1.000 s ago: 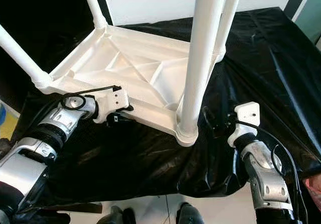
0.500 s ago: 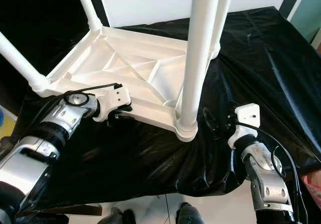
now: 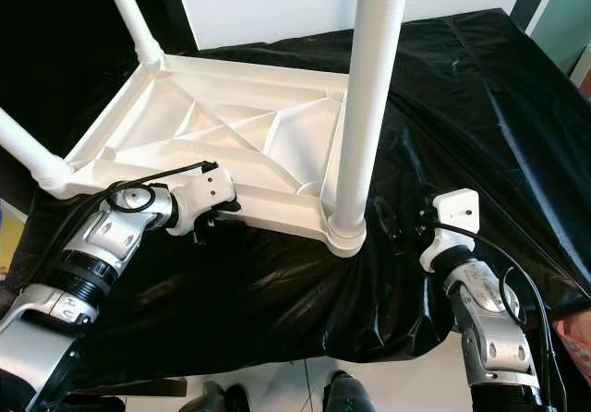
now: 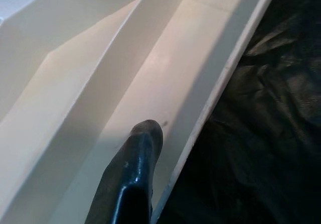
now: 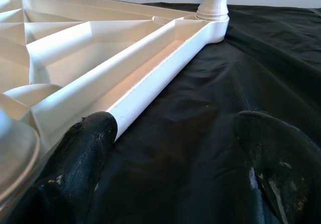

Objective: Building children table

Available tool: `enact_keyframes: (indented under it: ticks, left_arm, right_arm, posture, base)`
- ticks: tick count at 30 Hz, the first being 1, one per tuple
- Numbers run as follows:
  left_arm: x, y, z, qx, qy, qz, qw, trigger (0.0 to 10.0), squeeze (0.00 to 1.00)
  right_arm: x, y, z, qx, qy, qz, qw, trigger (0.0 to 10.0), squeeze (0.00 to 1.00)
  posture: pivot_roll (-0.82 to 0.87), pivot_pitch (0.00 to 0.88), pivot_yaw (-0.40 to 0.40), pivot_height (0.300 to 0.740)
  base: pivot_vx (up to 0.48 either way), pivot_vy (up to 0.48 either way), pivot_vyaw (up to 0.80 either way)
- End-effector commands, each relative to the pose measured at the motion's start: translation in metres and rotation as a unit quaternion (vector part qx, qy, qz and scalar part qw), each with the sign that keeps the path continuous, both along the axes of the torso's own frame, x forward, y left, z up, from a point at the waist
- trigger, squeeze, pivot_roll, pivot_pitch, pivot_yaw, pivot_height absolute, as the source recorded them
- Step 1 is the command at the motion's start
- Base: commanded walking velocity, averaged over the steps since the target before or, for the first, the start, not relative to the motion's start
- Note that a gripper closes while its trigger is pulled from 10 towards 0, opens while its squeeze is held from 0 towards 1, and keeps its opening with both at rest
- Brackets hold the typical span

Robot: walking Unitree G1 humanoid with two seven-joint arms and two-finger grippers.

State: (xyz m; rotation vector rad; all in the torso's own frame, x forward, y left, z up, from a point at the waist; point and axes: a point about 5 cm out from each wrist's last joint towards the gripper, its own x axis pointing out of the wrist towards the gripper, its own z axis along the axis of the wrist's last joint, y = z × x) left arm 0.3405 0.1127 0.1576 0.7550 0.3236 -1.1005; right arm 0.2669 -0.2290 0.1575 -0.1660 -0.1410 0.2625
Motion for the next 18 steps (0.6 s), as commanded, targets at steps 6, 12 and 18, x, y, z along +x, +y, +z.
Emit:
enact_keyframes:
  ticks: [6, 12, 18]
  left_arm:
    - [-0.004, 0.012, -0.019, -0.009, 0.009, 0.068, 0.998, 10.0, 1.00]
    - [-0.014, 0.017, -0.003, -0.083, 0.015, 0.037, 0.996, 10.0, 0.03]
    - [-0.027, 0.028, 0.022, -0.157, -0.008, 0.014, 0.987, 10.0, 0.00]
  right_arm:
    - [-0.003, -0.004, -0.003, -0.003, 0.005, -0.003, 1.000, 10.0, 0.00]
    - [-0.017, -0.017, 0.000, 0.001, 0.010, -0.006, 1.000, 10.0, 0.00]
    - [-0.030, -0.022, 0.003, -0.009, 0.036, 0.033, 0.999, 10.0, 0.00]
  posture:
    - [-0.13, 0.165, 0.080, 0.740]
    - [-0.14, 0.166, 0.086, 0.740]
    - [-0.14, 0.168, 0.085, 0.740]
  base:
    - [0.000, 0.000, 0.00]
    - [0.000, 0.000, 0.00]
    - [0.000, 0.000, 0.00]
